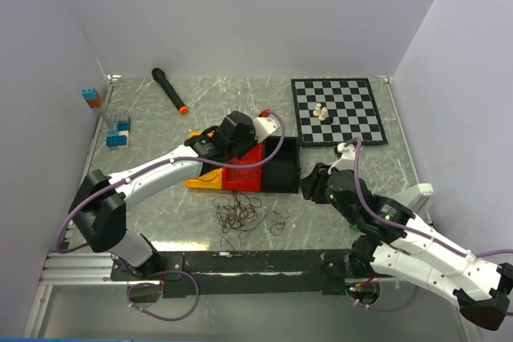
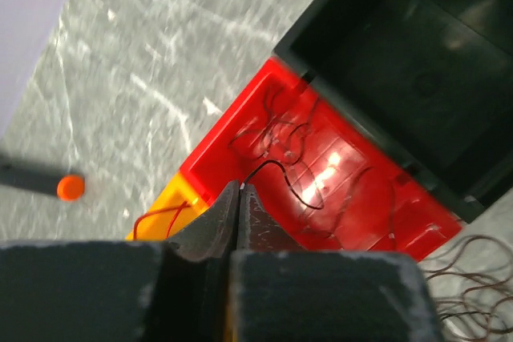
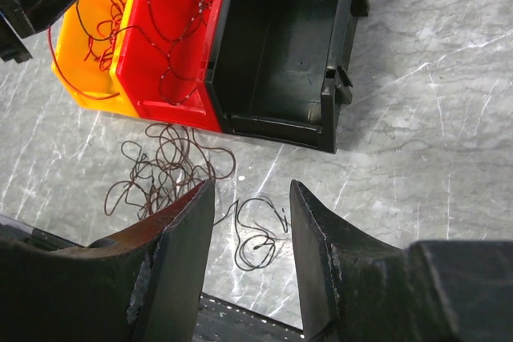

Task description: Untangle the cables

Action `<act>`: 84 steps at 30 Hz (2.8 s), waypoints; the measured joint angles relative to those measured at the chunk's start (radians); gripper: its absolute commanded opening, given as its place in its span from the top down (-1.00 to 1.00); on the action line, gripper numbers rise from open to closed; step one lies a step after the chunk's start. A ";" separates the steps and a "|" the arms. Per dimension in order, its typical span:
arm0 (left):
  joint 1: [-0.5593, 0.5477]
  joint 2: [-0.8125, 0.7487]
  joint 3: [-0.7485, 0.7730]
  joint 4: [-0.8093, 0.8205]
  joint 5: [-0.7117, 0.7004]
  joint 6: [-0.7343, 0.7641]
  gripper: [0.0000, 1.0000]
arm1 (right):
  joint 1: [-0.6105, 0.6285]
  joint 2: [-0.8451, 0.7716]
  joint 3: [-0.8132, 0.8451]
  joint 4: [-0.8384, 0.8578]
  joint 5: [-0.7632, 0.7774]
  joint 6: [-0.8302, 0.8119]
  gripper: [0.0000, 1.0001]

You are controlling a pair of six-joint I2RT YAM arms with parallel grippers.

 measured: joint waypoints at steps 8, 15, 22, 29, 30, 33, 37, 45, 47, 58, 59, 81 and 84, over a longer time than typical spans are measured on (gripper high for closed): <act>0.018 0.049 0.061 -0.062 0.026 -0.040 -0.17 | -0.011 0.035 0.000 0.023 -0.023 -0.005 0.01; 0.065 0.152 0.191 -0.130 0.129 -0.080 -0.36 | -0.013 0.072 0.000 0.041 -0.054 -0.004 0.00; 0.163 0.156 0.190 -0.146 0.253 -0.122 -0.35 | -0.014 0.107 0.000 0.056 -0.075 -0.004 0.00; 0.183 0.126 0.186 -0.153 0.438 -0.230 -0.82 | -0.015 0.185 0.003 0.100 -0.099 -0.027 -0.15; 0.187 0.124 0.210 -0.167 0.463 -0.254 -0.85 | -0.015 0.200 0.008 0.105 -0.108 -0.038 -0.19; 0.240 0.117 0.336 -0.187 0.546 -0.334 -0.95 | -0.016 0.262 0.048 0.129 -0.130 -0.072 -0.29; 0.432 0.042 0.449 -0.167 0.603 -0.396 -0.99 | -0.016 0.364 0.134 0.188 -0.169 -0.137 -0.45; 0.800 -0.133 0.429 -0.157 0.636 -0.434 -0.97 | -0.016 0.771 0.501 0.290 -0.262 -0.277 -0.60; 0.824 -0.159 0.380 -0.169 0.645 -0.434 -0.98 | -0.016 0.886 0.608 0.309 -0.278 -0.308 -0.59; 0.867 -0.269 0.199 -0.236 0.667 -0.391 -0.96 | -0.016 1.244 0.937 0.299 -0.317 -0.409 -0.15; 0.871 -0.278 0.192 -0.235 0.668 -0.387 -0.96 | -0.016 1.247 0.937 0.293 -0.317 -0.412 -0.07; 0.898 -0.308 0.130 -0.211 0.669 -0.381 -0.91 | -0.026 1.182 0.700 0.279 -0.152 -0.391 1.00; 0.898 -0.308 0.127 -0.209 0.671 -0.381 -0.90 | -0.034 1.175 0.656 0.273 -0.130 -0.370 1.00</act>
